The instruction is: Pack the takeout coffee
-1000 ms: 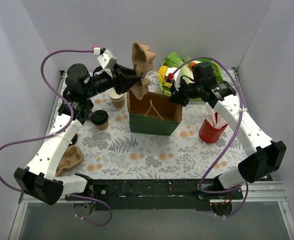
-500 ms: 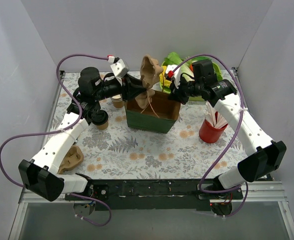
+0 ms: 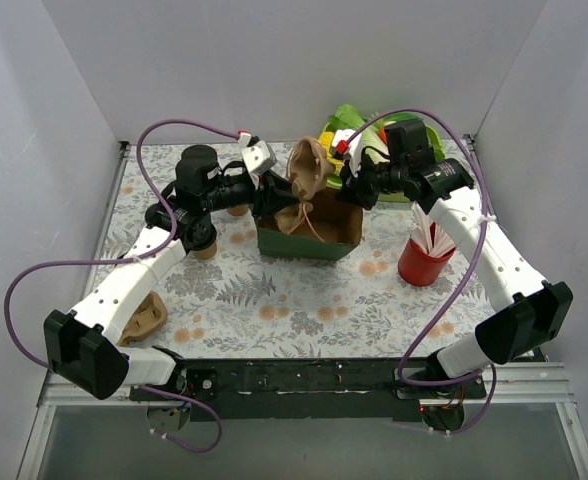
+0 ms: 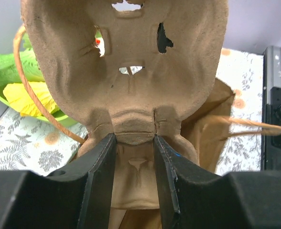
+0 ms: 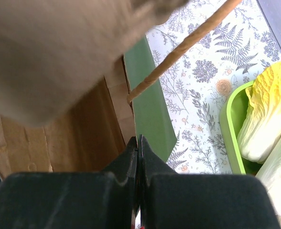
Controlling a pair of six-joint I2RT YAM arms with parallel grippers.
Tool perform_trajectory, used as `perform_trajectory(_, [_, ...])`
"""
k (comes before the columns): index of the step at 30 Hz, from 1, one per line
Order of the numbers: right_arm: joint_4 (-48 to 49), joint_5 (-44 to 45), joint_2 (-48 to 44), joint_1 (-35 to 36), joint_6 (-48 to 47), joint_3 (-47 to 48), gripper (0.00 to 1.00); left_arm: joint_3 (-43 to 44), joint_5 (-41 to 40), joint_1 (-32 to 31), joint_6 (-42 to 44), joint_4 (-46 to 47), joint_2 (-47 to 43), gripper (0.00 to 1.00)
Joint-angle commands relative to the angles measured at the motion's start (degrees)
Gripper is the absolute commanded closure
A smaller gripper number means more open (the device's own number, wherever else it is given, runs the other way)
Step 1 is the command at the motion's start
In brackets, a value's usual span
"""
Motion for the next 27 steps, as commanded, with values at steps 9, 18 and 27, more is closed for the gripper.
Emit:
perform_trajectory(9, [0.39, 1.53, -2.49, 0.04, 3.76, 0.34, 0.99, -2.45, -3.43, -3.71, 15.12, -7.75, -1.55, 1.0])
perform_trajectory(18, [0.3, 3.04, -2.92, 0.13, 2.8, -0.01, 0.99, -1.48, -7.64, -11.18, 26.55, -19.01, -1.64, 1.0])
perform_trajectory(27, [-3.56, 4.35, -4.33, 0.66, -3.26, 0.16, 0.99, 1.07, -18.89, -15.57, 30.51, -25.6, 1.26, 1.0])
